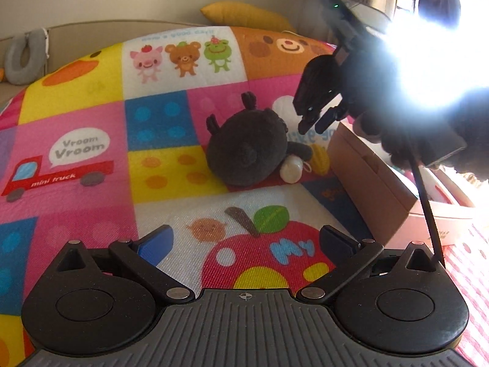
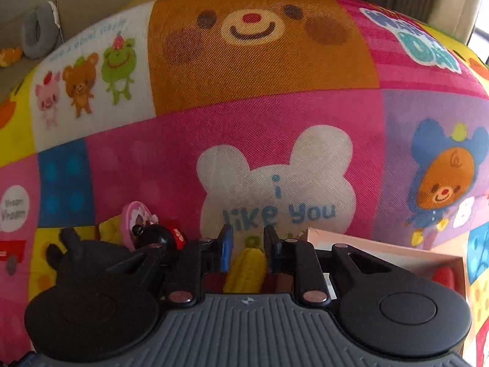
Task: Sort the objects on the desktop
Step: 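Grasp the black plush cat with left tool while right tool grasps yellow corn toy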
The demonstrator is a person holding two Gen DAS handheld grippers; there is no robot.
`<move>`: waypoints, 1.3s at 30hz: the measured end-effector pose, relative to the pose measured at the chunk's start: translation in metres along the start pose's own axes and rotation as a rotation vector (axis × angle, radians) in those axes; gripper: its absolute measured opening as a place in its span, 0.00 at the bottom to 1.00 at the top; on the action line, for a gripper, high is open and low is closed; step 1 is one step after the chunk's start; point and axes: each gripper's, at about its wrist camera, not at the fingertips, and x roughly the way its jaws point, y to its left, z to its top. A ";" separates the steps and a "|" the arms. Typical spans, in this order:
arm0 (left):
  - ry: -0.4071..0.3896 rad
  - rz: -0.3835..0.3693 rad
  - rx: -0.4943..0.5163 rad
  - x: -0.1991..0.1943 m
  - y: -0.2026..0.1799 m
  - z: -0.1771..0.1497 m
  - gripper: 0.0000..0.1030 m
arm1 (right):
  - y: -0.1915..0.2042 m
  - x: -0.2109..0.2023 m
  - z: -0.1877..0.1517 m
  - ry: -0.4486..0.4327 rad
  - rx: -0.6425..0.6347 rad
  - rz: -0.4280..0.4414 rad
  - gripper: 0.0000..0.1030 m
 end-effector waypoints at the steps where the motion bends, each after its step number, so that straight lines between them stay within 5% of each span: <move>1: 0.005 -0.001 -0.004 0.001 0.001 0.000 1.00 | 0.007 0.008 0.002 0.008 -0.026 -0.022 0.19; 4: 0.011 -0.006 -0.019 0.002 0.003 0.000 1.00 | 0.014 0.020 0.008 0.018 -0.015 -0.027 0.19; 9: 0.013 -0.043 -0.001 0.001 0.002 0.001 1.00 | 0.007 0.020 0.018 0.057 0.176 0.243 0.30; 13: -0.012 -0.085 0.043 -0.012 0.004 0.001 1.00 | 0.025 0.008 0.002 0.138 0.075 0.304 0.34; 15: -0.020 -0.101 0.059 -0.019 0.006 0.000 1.00 | 0.022 -0.010 -0.013 0.194 0.015 0.412 0.33; 17: -0.012 -0.116 0.053 -0.021 0.007 0.001 1.00 | 0.012 -0.041 -0.024 0.154 -0.035 0.482 0.32; 22: -0.005 -0.133 0.051 -0.020 -0.001 0.000 1.00 | -0.001 -0.060 -0.017 0.045 -0.078 0.185 0.33; 30: 0.013 -0.117 0.074 -0.029 -0.005 -0.009 1.00 | -0.004 -0.008 -0.017 0.097 -0.109 -0.024 0.33; 35: 0.029 -0.099 0.079 -0.038 -0.007 -0.016 1.00 | -0.009 -0.024 -0.023 0.086 -0.119 0.009 0.27; 39: 0.053 -0.088 0.090 -0.045 -0.012 -0.024 1.00 | -0.033 -0.082 -0.040 0.014 -0.058 0.138 0.27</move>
